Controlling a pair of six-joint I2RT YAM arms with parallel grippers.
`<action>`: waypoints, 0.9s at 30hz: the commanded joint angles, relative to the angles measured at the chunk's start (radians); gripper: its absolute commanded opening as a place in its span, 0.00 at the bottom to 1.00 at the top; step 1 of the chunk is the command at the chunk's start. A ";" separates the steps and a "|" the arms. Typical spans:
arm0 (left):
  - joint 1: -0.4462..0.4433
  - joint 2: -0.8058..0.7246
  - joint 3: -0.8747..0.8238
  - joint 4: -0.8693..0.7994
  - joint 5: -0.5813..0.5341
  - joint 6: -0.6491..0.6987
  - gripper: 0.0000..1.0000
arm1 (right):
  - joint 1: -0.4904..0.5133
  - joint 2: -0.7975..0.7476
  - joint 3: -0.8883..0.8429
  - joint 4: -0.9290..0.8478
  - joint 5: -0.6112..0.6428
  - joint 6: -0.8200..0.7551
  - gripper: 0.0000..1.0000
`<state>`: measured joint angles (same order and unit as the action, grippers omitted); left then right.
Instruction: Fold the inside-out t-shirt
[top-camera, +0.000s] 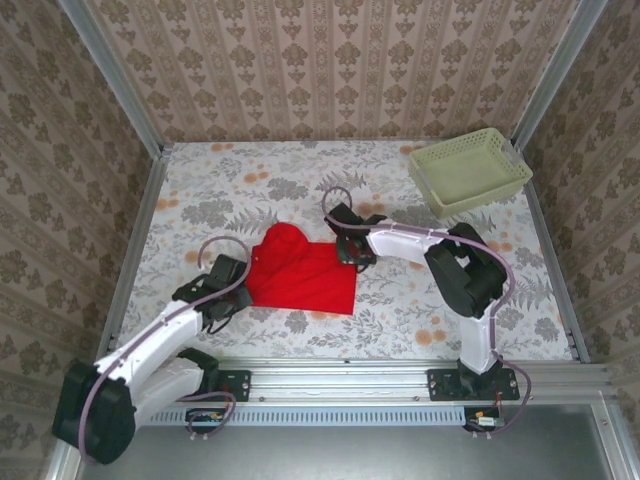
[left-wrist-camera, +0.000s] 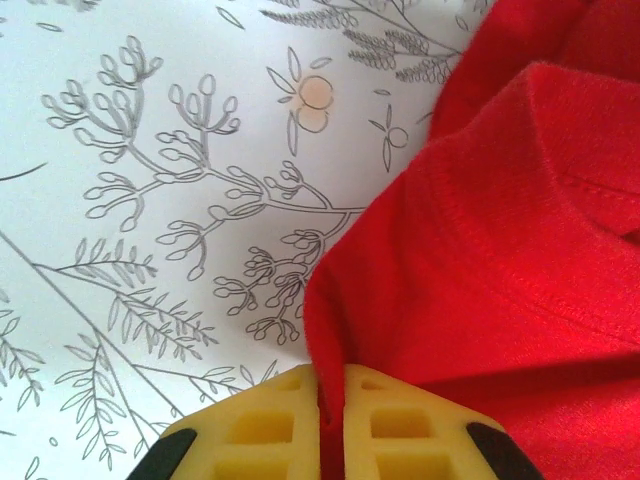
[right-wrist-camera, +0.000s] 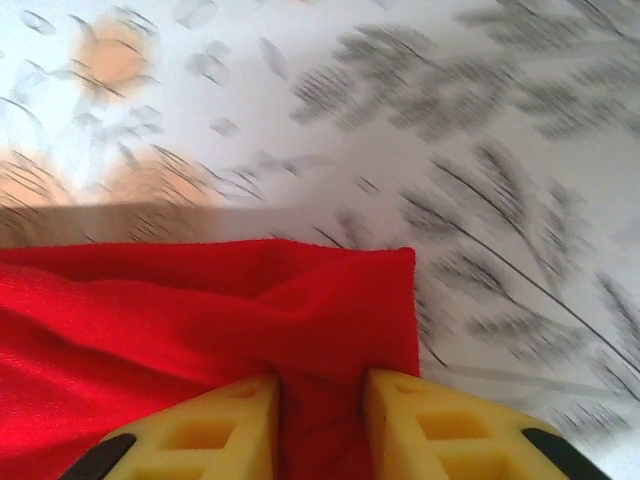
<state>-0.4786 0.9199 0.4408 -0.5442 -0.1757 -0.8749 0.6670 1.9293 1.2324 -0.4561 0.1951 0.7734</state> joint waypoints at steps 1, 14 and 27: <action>0.047 -0.002 -0.017 0.029 0.001 -0.021 0.10 | 0.012 -0.078 -0.156 -0.042 0.056 0.133 0.29; 0.175 0.345 0.251 0.016 0.097 0.213 0.28 | 0.215 -0.379 -0.240 -0.121 0.140 0.178 0.46; -0.038 0.096 0.092 0.071 0.095 0.001 0.47 | 0.054 0.164 0.433 -0.173 -0.096 -0.285 0.55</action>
<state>-0.4675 1.0489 0.5690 -0.4973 -0.0765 -0.7940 0.7078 2.0041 1.5829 -0.5312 0.1394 0.6128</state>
